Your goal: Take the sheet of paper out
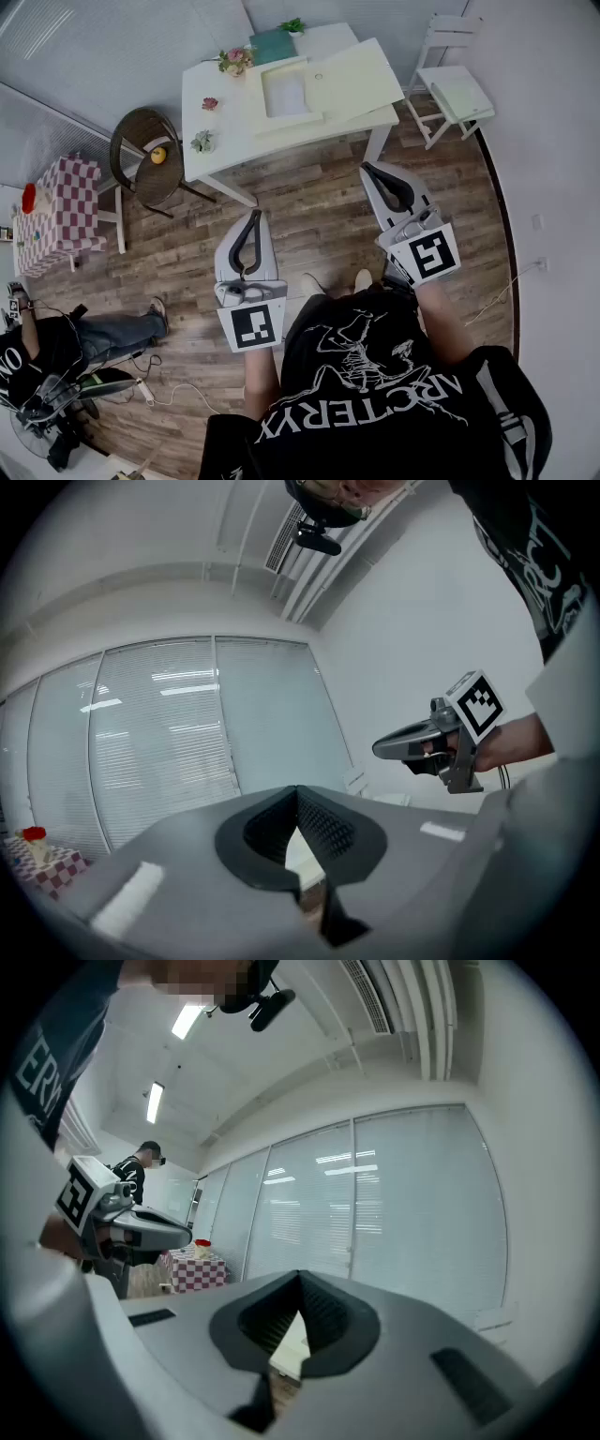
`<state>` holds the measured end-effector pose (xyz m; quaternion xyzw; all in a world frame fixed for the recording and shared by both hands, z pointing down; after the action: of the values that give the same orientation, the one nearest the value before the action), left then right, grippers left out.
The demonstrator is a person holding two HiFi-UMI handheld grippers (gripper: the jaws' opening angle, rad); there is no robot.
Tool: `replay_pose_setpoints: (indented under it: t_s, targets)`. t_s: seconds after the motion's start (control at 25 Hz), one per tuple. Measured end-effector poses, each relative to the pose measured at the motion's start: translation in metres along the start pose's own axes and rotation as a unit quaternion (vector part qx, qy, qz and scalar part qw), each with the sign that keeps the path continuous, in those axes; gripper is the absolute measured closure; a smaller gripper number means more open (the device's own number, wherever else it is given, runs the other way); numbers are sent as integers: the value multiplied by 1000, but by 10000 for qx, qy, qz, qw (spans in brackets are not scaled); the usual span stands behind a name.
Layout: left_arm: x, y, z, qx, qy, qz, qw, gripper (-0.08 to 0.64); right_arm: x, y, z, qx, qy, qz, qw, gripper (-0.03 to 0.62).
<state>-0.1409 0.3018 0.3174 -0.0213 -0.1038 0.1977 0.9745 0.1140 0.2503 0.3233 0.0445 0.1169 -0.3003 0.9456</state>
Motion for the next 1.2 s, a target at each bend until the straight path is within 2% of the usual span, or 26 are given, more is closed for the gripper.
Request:
replay_pose_setpoints:
  t_s: [0.32,0.52,0.8,1.0,1.2]
  targets:
    - [-3,-11,-2,-6,-7,86,10000,549,7,-5,-1,-62,-22,43,10000,580]
    - [-1,-15,-1,-59,11,8,10000,549,12,-5,3,-49,-50,47,10000,580]
    - [21,-23,-6,-119,-159,-161,9997,549,32,10,5,124,32,-1,9999,580]
    - [48,-35,-3,-24,39,-339,9994,549,51,20,15,129,-60,-136,9998,580]
    - [46,-63,-3,-29,-46,-308,9995,549,72,-1,17,176,21,-202,9996,580]
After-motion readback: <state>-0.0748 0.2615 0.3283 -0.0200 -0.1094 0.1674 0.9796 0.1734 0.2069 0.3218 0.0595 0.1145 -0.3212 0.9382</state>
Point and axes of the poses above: the fingertips, and each gripper's own axes: y backward along the fingers, x to its right, z out of its underside, the point moved 10 cm from there along y, backward along the fingers, and after that the axes turned 5 degrees about y, right-handed, at the moved point
